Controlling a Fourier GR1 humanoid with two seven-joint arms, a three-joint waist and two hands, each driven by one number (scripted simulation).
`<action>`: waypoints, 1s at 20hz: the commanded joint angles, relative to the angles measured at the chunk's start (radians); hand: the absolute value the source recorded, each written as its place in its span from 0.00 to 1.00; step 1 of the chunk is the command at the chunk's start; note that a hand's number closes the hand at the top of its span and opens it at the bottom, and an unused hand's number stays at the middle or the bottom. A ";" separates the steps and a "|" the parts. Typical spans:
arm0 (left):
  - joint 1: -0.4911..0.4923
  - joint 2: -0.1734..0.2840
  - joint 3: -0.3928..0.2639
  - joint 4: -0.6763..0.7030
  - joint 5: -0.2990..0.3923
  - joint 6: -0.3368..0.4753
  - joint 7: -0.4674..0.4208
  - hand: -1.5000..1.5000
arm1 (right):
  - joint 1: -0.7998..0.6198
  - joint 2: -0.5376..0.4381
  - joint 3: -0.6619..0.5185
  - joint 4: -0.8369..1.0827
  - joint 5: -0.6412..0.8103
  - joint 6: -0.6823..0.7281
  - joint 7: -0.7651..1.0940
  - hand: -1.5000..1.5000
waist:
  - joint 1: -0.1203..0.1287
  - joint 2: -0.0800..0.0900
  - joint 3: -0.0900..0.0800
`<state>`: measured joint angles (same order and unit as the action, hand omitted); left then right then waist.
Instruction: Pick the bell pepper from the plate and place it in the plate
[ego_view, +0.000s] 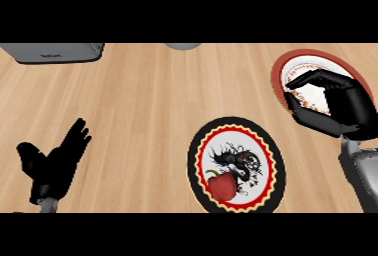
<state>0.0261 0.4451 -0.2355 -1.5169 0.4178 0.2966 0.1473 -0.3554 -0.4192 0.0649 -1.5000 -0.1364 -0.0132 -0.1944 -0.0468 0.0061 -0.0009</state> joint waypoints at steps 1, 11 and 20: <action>-0.003 -0.087 -0.085 0.044 -0.020 -0.010 -0.009 0.50 | 0.094 0.073 -0.130 0.080 -0.030 -0.131 -0.122 0.00 | 0.014 0.002 0.003; -0.059 -0.170 -0.096 0.122 -0.100 -0.007 0.001 0.50 | 0.327 -0.001 -0.085 -0.177 -0.003 0.032 -0.131 0.00 | 0.030 -0.008 0.000; 0.005 -0.130 -0.067 0.084 -0.069 -0.073 -0.018 0.50 | 0.334 -0.209 0.073 -0.374 0.208 0.156 0.157 0.00 | 0.043 -0.009 -0.001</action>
<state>-0.0052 0.3200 -0.2903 -1.4609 0.3477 0.2516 0.1332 -0.0219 -0.5933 0.0800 -1.7695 0.0041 0.1249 -0.1662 -0.0106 -0.0081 0.0038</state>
